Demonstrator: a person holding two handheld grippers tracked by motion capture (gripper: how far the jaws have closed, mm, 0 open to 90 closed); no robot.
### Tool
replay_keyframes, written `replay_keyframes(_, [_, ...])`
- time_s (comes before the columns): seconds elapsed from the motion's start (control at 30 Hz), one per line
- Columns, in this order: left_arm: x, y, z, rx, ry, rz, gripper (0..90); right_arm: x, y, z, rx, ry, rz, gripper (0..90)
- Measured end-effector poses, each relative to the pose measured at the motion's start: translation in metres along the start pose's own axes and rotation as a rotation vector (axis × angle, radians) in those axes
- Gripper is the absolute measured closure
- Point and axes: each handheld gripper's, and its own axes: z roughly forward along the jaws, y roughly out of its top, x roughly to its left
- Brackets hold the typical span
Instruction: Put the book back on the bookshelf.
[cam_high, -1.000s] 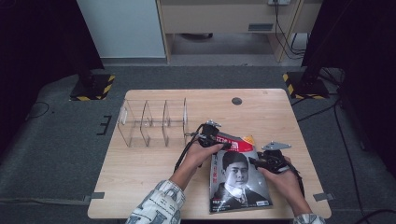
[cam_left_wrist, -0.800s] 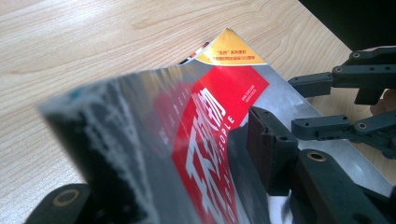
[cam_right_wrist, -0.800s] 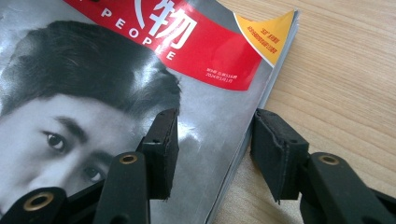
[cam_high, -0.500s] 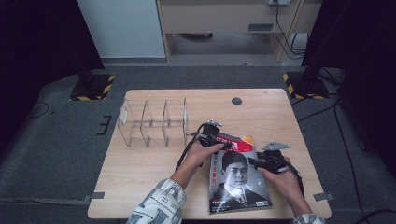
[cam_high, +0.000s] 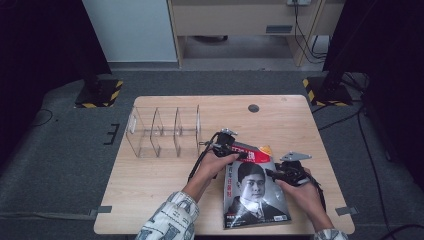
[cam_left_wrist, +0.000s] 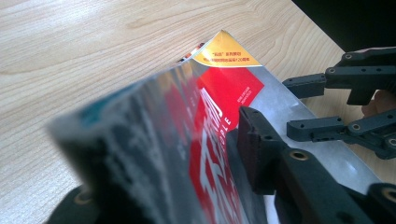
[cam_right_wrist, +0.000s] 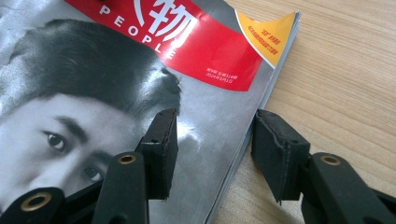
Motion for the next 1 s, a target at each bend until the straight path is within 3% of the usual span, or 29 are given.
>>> replay_keyframes(0.23, [0.000,0.001,-0.003,-0.011,0.002,-0.002,79.7,0.001,0.000,0.001,-0.005,-0.001,-0.004,48.7])
replay_keyframes(0.53, [-0.003,0.003,-0.008,-0.031,0.003,-0.010,81.8,-0.001,0.000,-0.003,0.005,-0.005,-0.004,44.8])
replay_keyframes(0.63, [-0.005,0.005,-0.012,-0.039,0.006,-0.004,82.5,-0.004,0.001,-0.007,-0.015,-0.013,0.007,43.7])
replay_keyframes(1.0, [-0.016,0.018,-0.036,-0.088,0.016,0.031,85.8,-0.022,-0.002,-0.019,-0.059,-0.116,0.074,40.4])
